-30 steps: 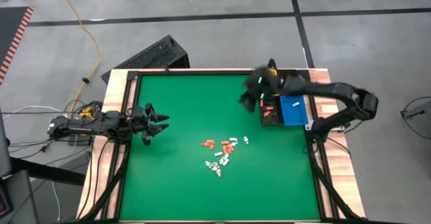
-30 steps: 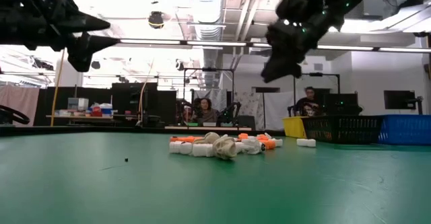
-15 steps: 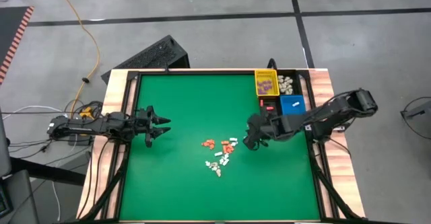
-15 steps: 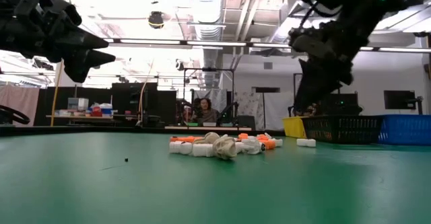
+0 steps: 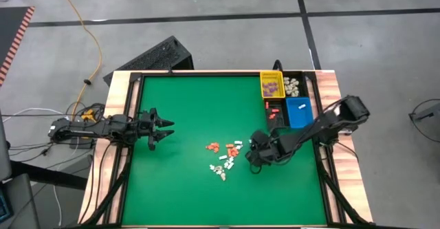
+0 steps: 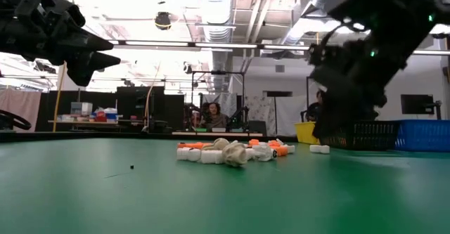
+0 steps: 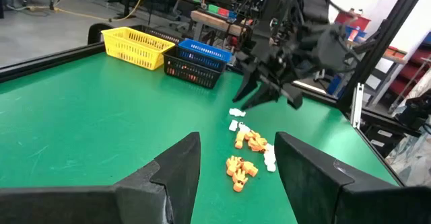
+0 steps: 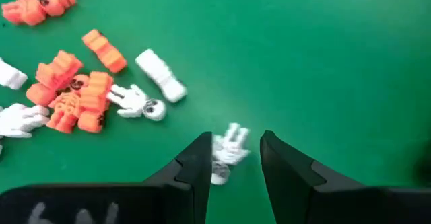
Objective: Sort Halloween decoration
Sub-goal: Put the white skeleton toy into the blue basket
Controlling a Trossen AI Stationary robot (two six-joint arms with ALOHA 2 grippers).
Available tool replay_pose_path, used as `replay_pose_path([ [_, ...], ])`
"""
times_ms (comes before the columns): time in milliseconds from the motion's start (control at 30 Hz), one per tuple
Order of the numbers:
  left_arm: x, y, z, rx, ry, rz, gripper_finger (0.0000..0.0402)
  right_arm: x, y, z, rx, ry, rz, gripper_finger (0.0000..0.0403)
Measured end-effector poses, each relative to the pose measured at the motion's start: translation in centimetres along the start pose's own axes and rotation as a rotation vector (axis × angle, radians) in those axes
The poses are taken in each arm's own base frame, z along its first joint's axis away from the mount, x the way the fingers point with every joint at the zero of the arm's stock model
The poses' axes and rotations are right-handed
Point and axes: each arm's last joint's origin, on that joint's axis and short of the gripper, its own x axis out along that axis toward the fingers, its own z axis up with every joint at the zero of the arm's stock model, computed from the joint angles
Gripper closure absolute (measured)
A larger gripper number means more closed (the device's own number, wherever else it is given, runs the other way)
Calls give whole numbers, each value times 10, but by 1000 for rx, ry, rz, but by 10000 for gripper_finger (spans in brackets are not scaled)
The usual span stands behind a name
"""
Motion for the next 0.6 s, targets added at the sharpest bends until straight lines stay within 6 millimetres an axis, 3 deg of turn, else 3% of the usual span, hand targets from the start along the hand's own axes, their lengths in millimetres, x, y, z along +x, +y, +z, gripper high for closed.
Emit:
replay_pose_path([
  [333, 0, 0, 0, 0, -1, 0, 221, 32, 9, -28, 35, 29, -73, 264],
  [600, 0, 0, 0, 0, -1, 0, 221, 26, 10, -30, 61, 31, -62, 375],
])
